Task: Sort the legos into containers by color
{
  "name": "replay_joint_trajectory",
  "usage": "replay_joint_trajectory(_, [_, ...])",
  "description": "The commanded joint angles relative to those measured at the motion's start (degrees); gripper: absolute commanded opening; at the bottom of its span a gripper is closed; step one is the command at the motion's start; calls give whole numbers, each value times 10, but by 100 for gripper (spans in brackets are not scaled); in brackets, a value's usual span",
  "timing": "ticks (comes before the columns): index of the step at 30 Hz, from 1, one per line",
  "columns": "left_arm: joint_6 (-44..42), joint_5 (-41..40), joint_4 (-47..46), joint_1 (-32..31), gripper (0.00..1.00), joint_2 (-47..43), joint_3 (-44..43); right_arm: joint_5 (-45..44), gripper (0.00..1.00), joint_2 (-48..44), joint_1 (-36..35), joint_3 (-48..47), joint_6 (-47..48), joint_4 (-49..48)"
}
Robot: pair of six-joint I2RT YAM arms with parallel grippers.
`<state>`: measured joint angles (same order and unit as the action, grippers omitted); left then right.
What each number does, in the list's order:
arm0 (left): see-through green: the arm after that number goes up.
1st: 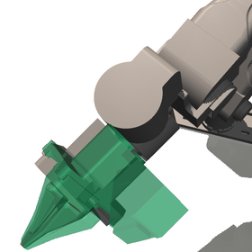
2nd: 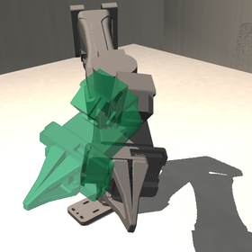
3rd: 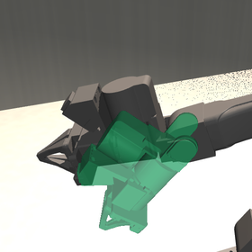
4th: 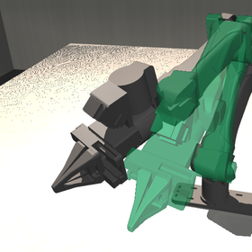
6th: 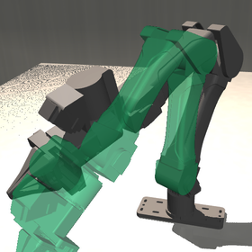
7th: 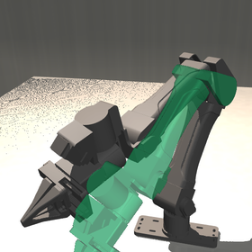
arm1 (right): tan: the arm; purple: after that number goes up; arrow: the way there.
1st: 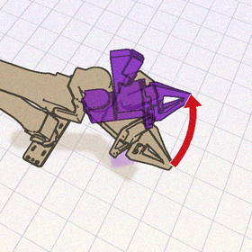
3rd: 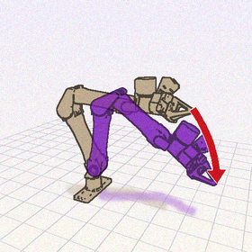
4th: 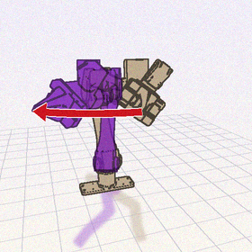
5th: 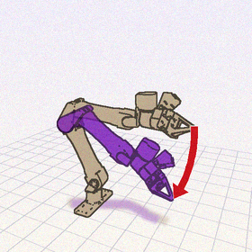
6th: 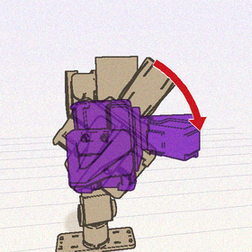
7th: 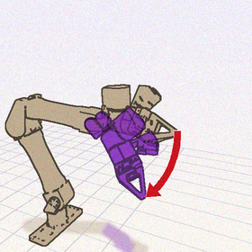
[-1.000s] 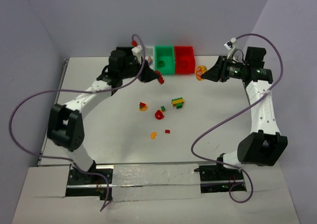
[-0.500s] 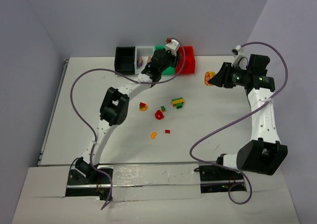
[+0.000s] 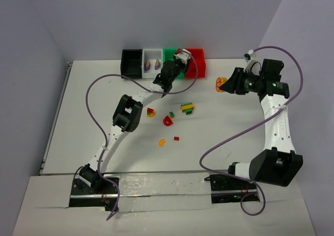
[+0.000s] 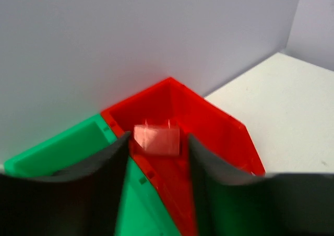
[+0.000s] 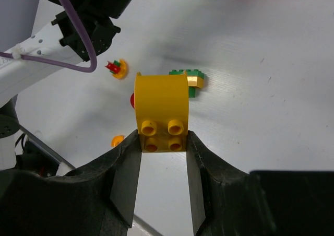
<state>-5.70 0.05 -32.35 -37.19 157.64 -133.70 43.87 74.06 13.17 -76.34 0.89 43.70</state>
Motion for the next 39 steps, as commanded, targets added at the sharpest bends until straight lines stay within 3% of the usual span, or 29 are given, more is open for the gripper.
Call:
replay_joint_trajectory(1, [0,6,-63,-4,77,-8,-34,8,0,-8,-1,6,-7,-16])
replay_joint_trajectory(4, [1,8,-54,1,92,-26,-26,7,0,-3,-13,5,-6,-21])
replay_joint_trajectory(6, [21,15,-46,8,94,-52,-12,6,0,0,-23,5,-8,-30])
replay_joint_trajectory(9, [156,75,11,49,92,-157,62,8,0,3,-54,14,-8,-70])
replay_joint_trajectory(12, [260,280,55,117,88,-241,134,39,0,22,-84,14,-8,-95])
replay_joint_trajectory(13, [315,411,36,152,87,-299,205,58,0,39,-108,8,-8,-107])
replay_joint_trajectory(14, [356,480,15,170,87,-341,259,70,0,52,-127,3,-8,-115])
replay_joint_trajectory(16, [428,601,-24,202,87,-424,335,96,0,69,-158,-6,-8,-126])
replay_joint_trajectory(18, [448,657,-53,220,87,-480,439,115,0,81,-187,-12,-8,-143])
replay_joint_trajectory(19, [439,690,-33,230,87,-533,500,134,0,93,-222,-18,-8,-152])
replay_joint_trajectory(20, [424,702,-31,234,87,-563,507,144,0,101,-227,-23,-8,-153])
replay_joint_trajectory(22, [365,716,68,237,86,-620,582,156,0,118,-267,-38,-8,-151])
replay_joint_trajectory(27, [284,737,191,229,87,-713,659,199,0,160,-328,-85,6,-124])
replay_joint_trajectory(31, [203,742,284,219,99,-744,671,210,0,172,-358,-111,30,-95])
replay_joint_trajectory(35, [102,748,414,200,99,-755,656,209,0,176,-389,-130,53,-60])
replay_joint_trajectory(39, [87,766,425,191,99,-761,660,196,0,174,-412,-131,71,-43])
